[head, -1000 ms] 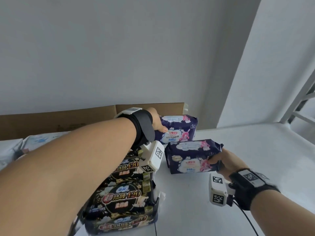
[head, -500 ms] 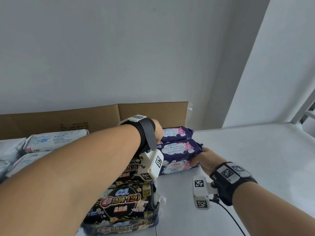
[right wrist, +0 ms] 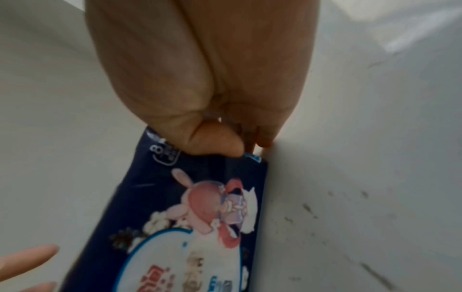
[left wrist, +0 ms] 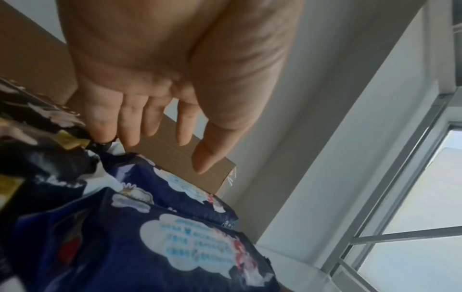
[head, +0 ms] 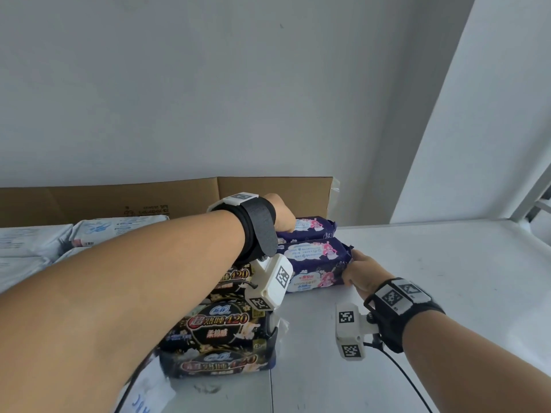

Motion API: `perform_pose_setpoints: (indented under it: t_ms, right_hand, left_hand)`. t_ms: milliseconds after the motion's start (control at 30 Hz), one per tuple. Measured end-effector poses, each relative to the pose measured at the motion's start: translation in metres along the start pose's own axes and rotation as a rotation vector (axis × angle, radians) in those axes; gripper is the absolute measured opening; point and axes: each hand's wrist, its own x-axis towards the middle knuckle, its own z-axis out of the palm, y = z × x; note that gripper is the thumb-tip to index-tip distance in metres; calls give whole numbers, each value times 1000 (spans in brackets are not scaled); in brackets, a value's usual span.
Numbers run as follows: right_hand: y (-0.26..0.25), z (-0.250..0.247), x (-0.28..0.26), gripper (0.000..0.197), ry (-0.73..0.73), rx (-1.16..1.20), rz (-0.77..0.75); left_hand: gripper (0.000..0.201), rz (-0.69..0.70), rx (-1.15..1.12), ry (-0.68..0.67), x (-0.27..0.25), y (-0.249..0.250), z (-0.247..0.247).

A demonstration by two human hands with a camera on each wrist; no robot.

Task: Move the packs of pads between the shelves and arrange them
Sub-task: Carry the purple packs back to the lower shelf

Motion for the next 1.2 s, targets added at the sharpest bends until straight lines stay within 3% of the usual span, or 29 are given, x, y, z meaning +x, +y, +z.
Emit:
perform_pose_setpoints:
  t_ms: [67,233,467,633,933,1200]
  right_hand:
    - [0,-5,-9,65,37,70,29]
    - [0,-18,-60,67,172,41,7]
    - [16,-23,-180,44,261,114,-126]
    - [50,-32,-275,37,306,99,-137]
    - [134,-104,-402,44,465,94,-13]
    - [216,-222,-509,46,599,46,35]
  left_hand:
    - [11,51,-88,31,-10,-5,-1]
    - [48,155,-379,149,-59,-17,-2]
    - [35,363,-677,217,-153,-25,20]
    - [29,457,-788,201,-228,-10,51]
    - [19,577,-811,-33,-330,56,123]
    - [24,535,-771,-191,-413,166,225]
